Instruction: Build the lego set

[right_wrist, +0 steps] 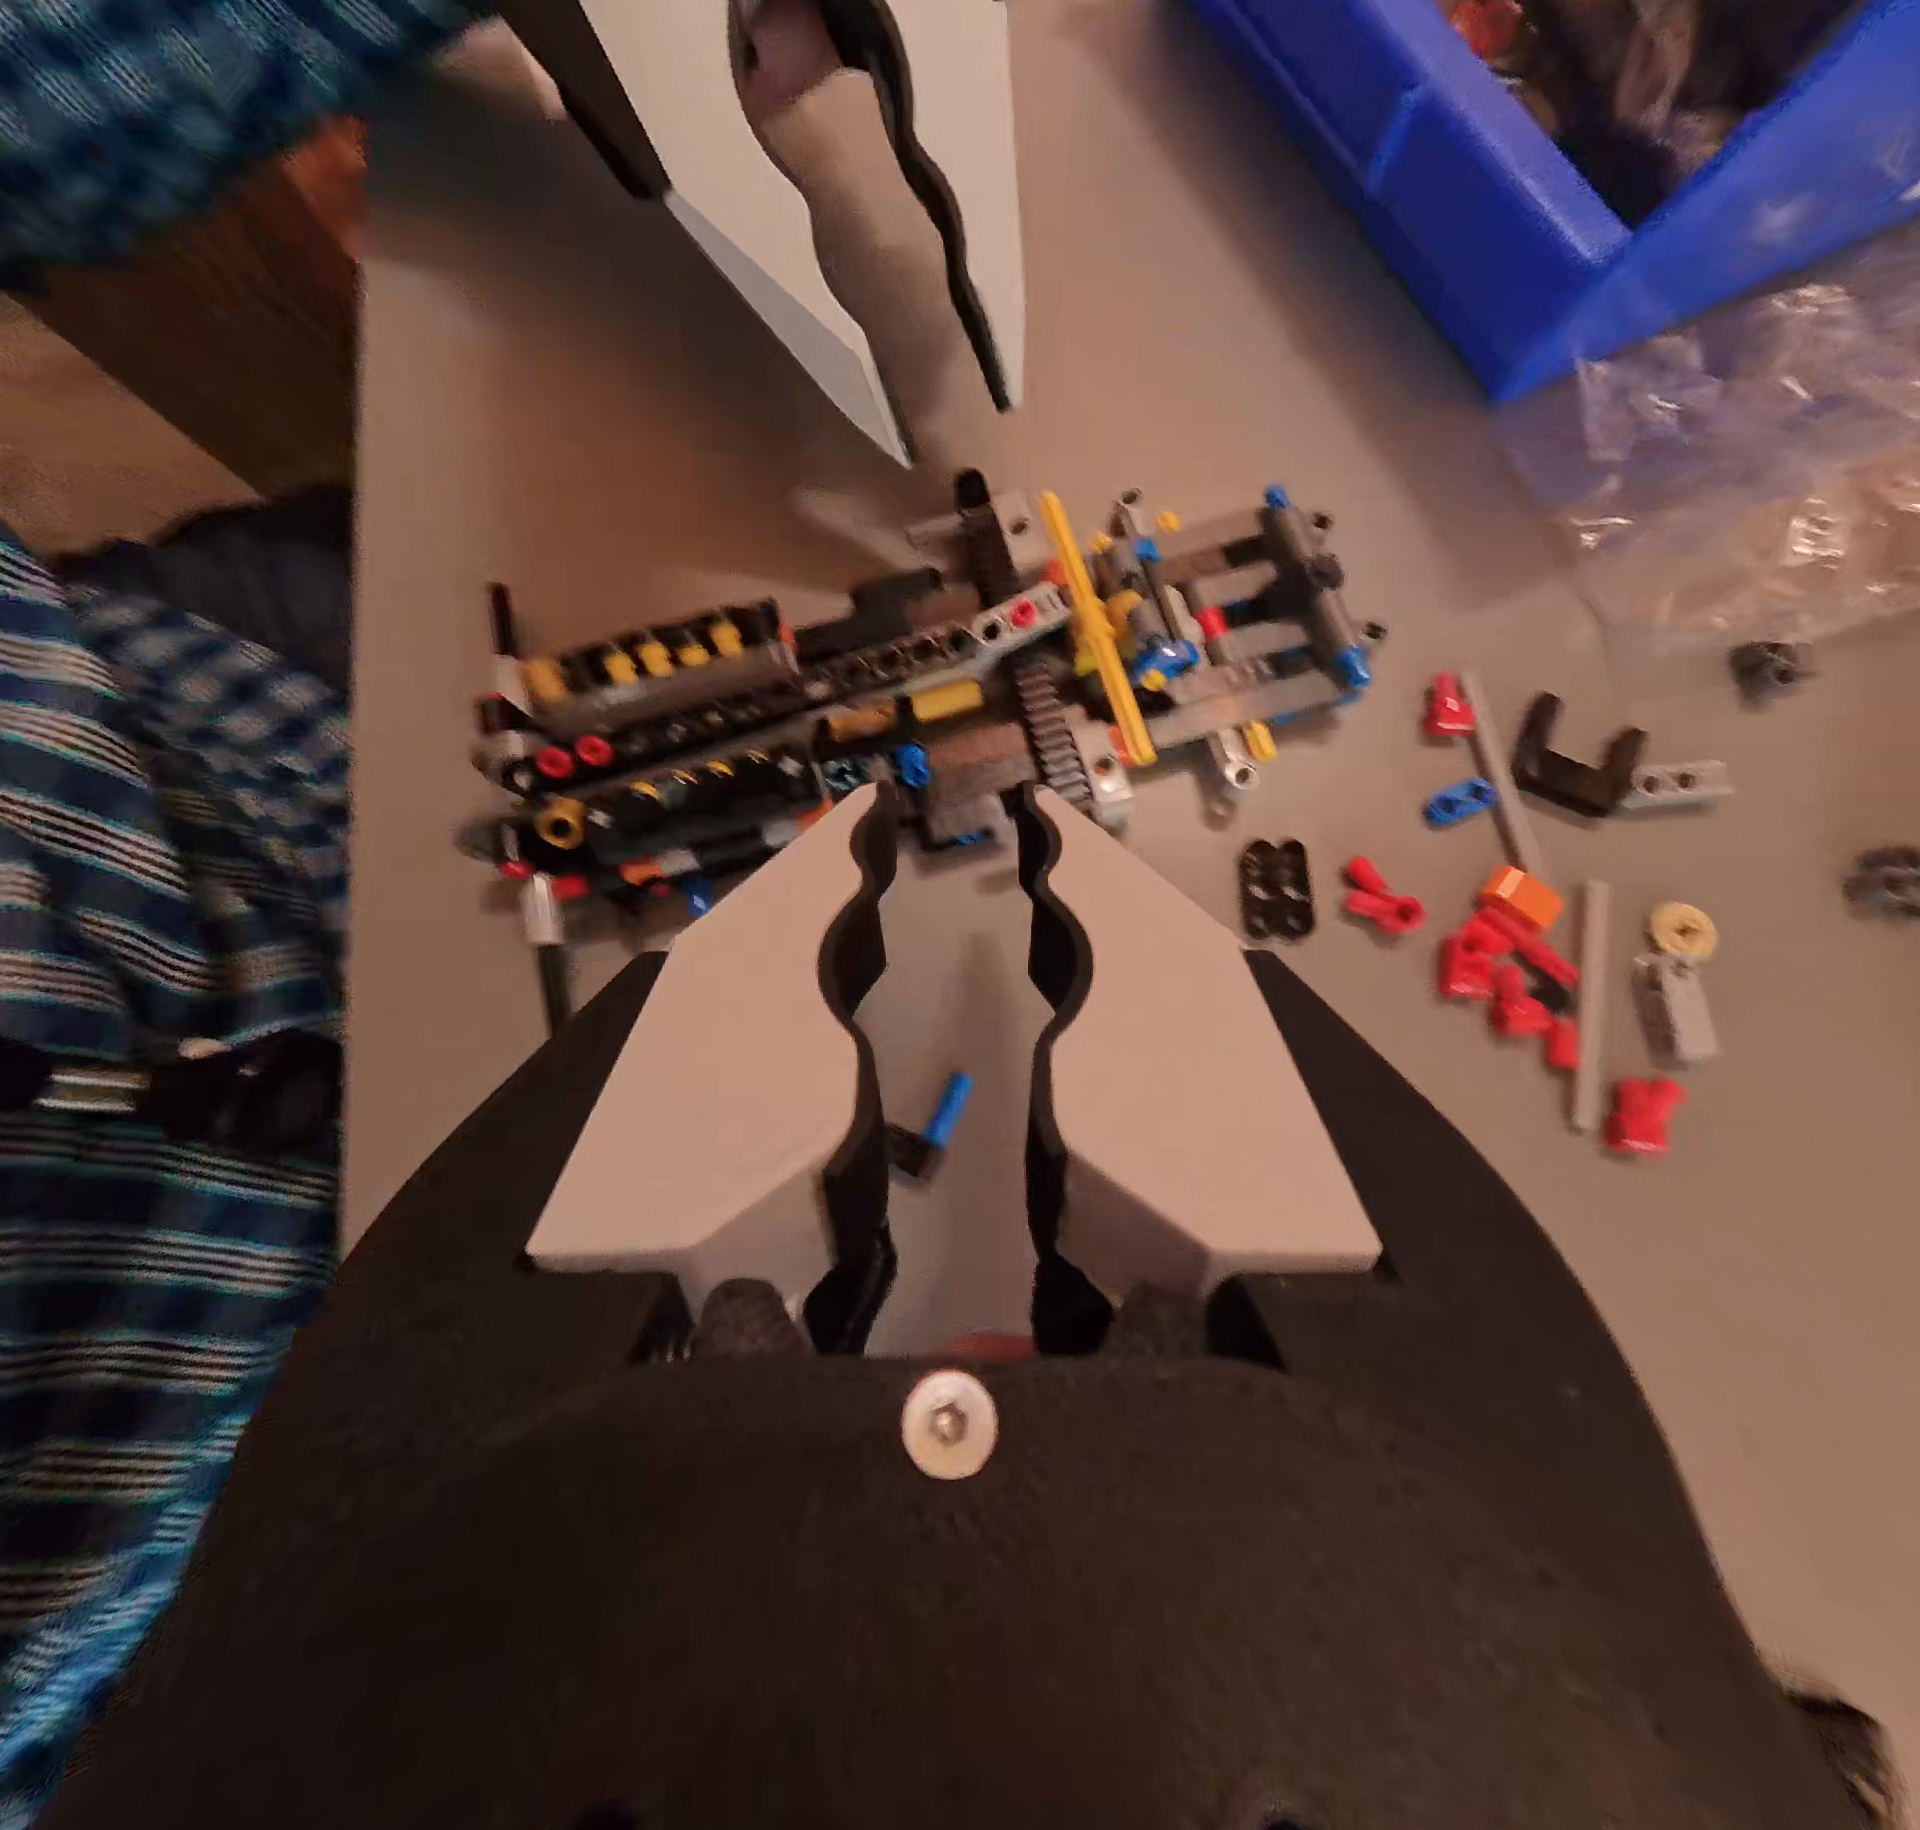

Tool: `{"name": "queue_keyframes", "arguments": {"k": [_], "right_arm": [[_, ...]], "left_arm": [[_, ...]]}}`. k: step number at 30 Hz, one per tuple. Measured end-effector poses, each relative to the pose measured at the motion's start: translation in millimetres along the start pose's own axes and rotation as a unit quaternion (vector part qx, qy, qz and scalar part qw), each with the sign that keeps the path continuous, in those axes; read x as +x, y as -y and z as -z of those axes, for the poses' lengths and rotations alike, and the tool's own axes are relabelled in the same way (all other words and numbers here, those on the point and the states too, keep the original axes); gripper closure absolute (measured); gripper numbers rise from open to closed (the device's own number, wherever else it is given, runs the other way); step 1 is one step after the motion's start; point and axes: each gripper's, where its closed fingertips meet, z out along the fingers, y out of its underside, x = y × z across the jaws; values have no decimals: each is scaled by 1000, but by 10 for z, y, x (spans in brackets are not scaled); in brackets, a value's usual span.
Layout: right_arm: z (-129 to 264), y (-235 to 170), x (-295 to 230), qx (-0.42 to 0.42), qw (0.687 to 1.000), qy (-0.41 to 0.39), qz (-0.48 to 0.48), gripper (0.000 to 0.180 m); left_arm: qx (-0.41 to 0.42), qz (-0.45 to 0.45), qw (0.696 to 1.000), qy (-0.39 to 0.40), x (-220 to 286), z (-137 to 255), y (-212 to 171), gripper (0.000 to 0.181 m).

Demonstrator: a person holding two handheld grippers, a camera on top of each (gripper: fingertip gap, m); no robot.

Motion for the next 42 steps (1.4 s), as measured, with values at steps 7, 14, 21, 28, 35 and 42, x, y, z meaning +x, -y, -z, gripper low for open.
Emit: {"name": "queue_keyframes", "arguments": {"k": [7, 14, 21, 28, 35, 42], "right_arm": [[-232, 33, -127, -9, 996, 54, -70, 158], [-320, 67, -126, -1, 995, 72, -68, 165], [-361, 67, -148, 7, 994, 86, -69, 174], [-292, 118, -132, 42, 992, 89, -84, 177], [-242, 82, -161, 53, 990, 87, -100, 163], [-255, 10, -220, 36, 987, 65, -143, 129]], "left_arm": [[26, 17, 999, -29, 259, 26, 261, 160], [-8, 36, 999, -32, 336, -205, 211, 167], [-14, 42, 998, -36, 347, -287, 206, 170], [1, 52, 998, -39, 375, -315, 259, 174], [5, 54, 998, -40, 396, -342, 291, 173], [7, 49, 998, -44, 409, -372, 297, 173]]}}
